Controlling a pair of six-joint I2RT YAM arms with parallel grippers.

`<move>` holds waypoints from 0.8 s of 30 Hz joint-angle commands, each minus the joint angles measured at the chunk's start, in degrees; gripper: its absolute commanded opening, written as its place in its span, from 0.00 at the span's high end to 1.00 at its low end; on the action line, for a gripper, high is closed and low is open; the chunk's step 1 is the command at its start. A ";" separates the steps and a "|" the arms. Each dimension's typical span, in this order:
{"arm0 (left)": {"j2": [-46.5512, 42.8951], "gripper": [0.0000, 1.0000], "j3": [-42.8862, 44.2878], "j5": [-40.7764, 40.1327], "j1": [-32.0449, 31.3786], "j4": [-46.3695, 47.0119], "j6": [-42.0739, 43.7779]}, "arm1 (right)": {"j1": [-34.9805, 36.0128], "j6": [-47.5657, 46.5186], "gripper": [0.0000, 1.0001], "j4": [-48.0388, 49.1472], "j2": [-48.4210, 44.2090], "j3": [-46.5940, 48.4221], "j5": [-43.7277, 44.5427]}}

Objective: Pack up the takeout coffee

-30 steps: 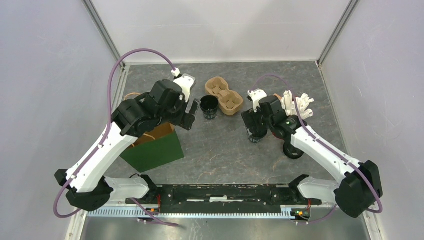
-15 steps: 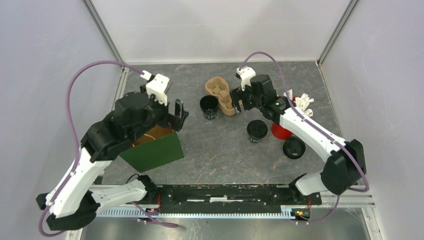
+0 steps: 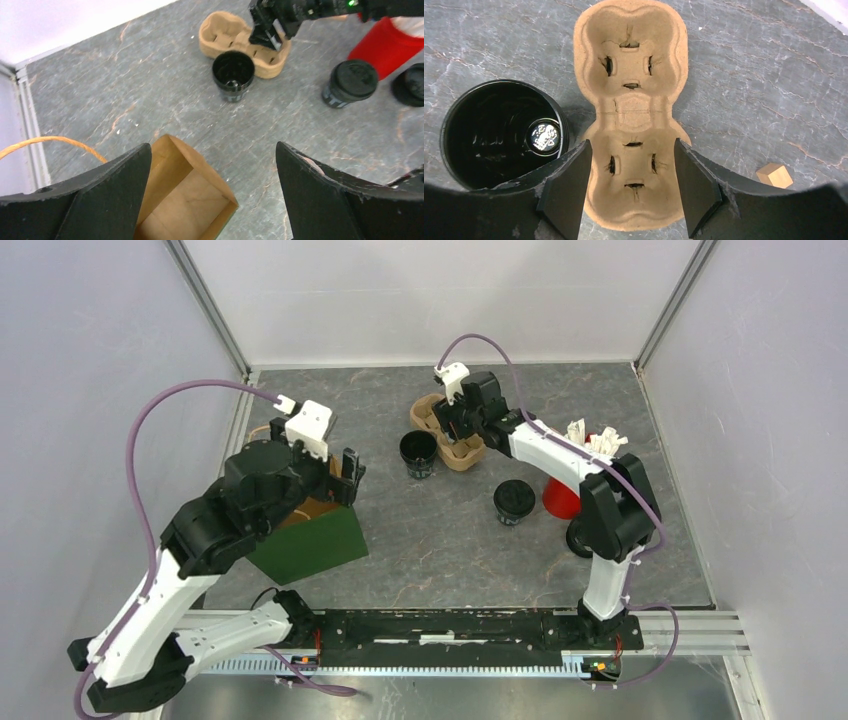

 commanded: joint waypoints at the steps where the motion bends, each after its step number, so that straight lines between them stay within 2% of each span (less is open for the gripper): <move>1: 2.93 0.00 1.68 -6.51 -0.04 -4.12 -0.36 | 0.22 -3.31 0.34 4.56 2.38 3.51 -0.79; 8: 5.76 0.03 1.62 -7.55 -0.03 -7.33 -5.17 | 0.18 -4.13 0.41 4.86 7.07 6.45 0.13; 24: 5.47 0.07 -0.32 -7.43 0.31 -7.65 -5.85 | 0.22 -4.97 0.50 2.07 13.09 10.67 1.63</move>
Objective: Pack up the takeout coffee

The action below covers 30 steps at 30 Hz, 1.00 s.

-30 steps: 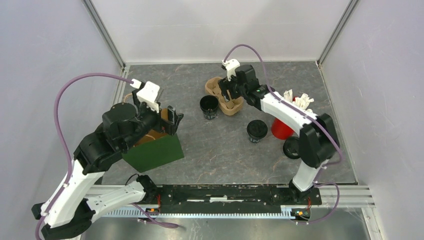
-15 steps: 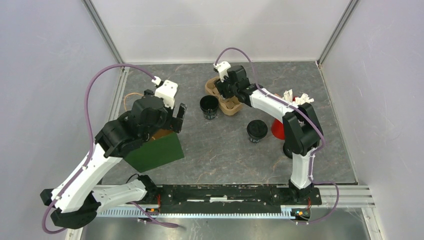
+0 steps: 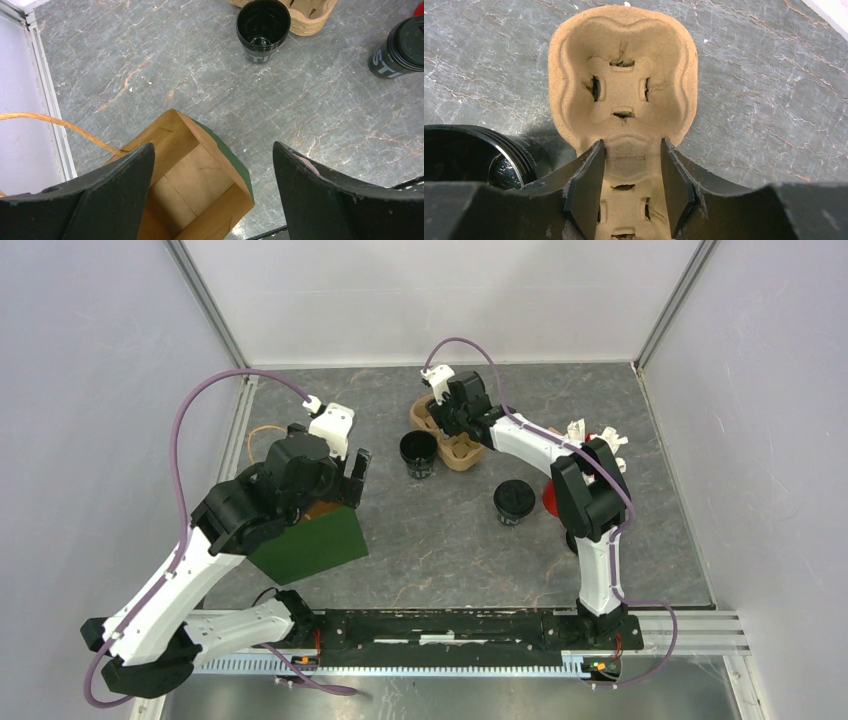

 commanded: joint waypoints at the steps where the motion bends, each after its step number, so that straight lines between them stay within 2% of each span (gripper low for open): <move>1: -0.58 0.07 -0.10 -1.20 0.28 0.76 -2.18 | 0.20 -0.47 0.50 0.36 0.83 2.41 0.49; 14: -0.84 0.09 -0.23 -0.86 0.34 0.65 -2.45 | 0.14 -0.05 0.50 -1.39 1.71 2.93 -0.01; 23: -0.28 0.10 -0.76 -1.53 0.44 0.31 -1.75 | 0.13 -0.31 0.59 -2.34 1.04 3.38 0.04; 30: 1.26 0.10 -1.38 -1.91 1.03 0.40 -1.75 | 0.11 -0.53 0.57 -3.23 -0.03 3.43 0.63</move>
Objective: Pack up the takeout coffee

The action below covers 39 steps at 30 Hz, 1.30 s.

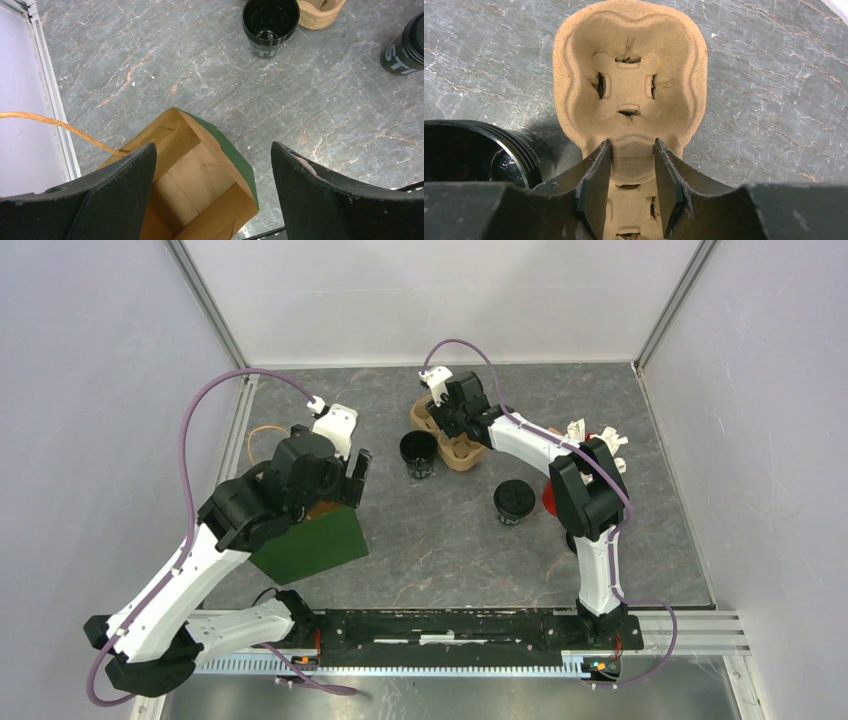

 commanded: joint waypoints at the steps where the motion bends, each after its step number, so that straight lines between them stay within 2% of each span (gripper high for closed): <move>1: 0.84 0.10 -0.37 -1.14 0.78 0.51 -1.57 | -0.08 -0.34 0.53 -1.22 -0.79 2.27 1.06; 3: 0.85 0.10 -0.46 -0.99 1.02 0.47 -1.49 | -0.08 -0.16 0.47 -1.29 -0.83 1.82 1.30; 8: 0.73 0.10 -0.37 -0.56 1.61 0.51 -1.45 | -0.32 -0.03 0.41 -1.08 0.01 1.00 1.93; 23: 1.67 0.11 -0.60 0.22 2.80 0.04 -1.74 | -1.23 2.76 0.48 -0.24 1.18 0.80 -1.48; 33: 3.28 0.12 -0.72 2.17 6.26 -1.76 -2.75 | -1.62 3.49 0.49 -0.34 1.40 0.36 -1.77; 39: 4.14 0.13 -0.75 3.16 8.03 -2.03 -4.41 | -2.17 3.73 0.54 -0.21 1.10 0.36 -2.35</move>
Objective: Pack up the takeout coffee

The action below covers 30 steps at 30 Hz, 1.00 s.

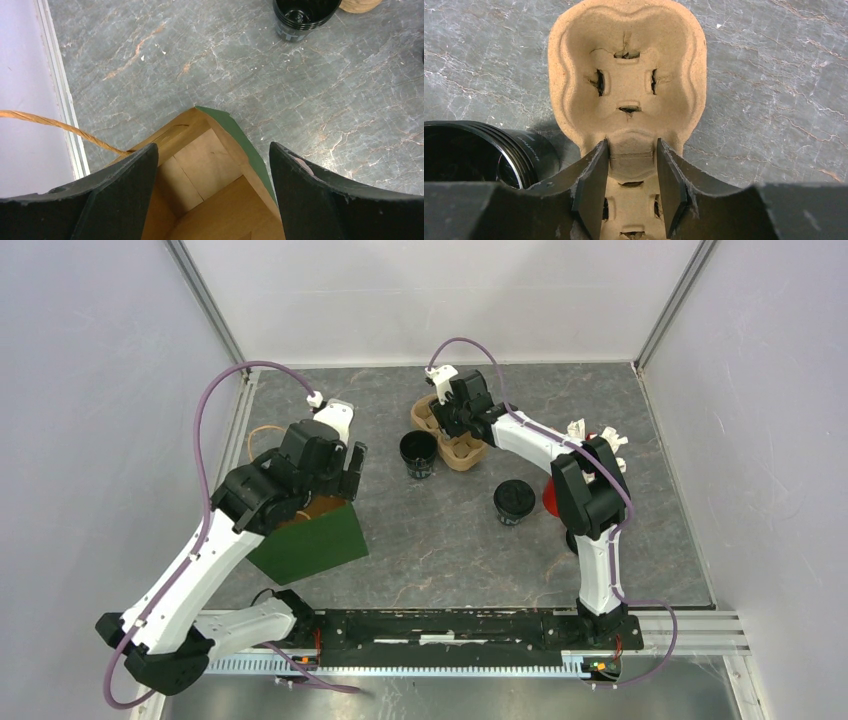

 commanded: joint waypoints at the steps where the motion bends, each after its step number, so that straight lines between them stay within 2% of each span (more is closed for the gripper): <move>1: 0.64 0.13 -0.12 0.95 1.25 -0.47 -3.98 | -0.97 0.56 0.55 0.51 0.96 0.24 -0.89; 4: 0.87 0.13 0.19 0.66 1.84 -0.80 -4.51 | -1.01 1.24 0.54 0.35 0.84 0.01 -1.98; 10: 0.69 0.14 0.88 1.33 2.42 -1.07 -4.73 | -1.06 1.74 0.47 0.91 0.08 -2.14 -1.08; 19: 1.04 0.15 0.83 1.55 2.77 -1.27 -4.78 | -1.16 2.81 0.59 2.10 -0.41 -3.64 -1.13; 30: 2.96 0.22 2.89 -0.94 3.73 -2.01 -8.92 | -1.28 0.50 0.60 0.12 -5.34 -0.76 -2.42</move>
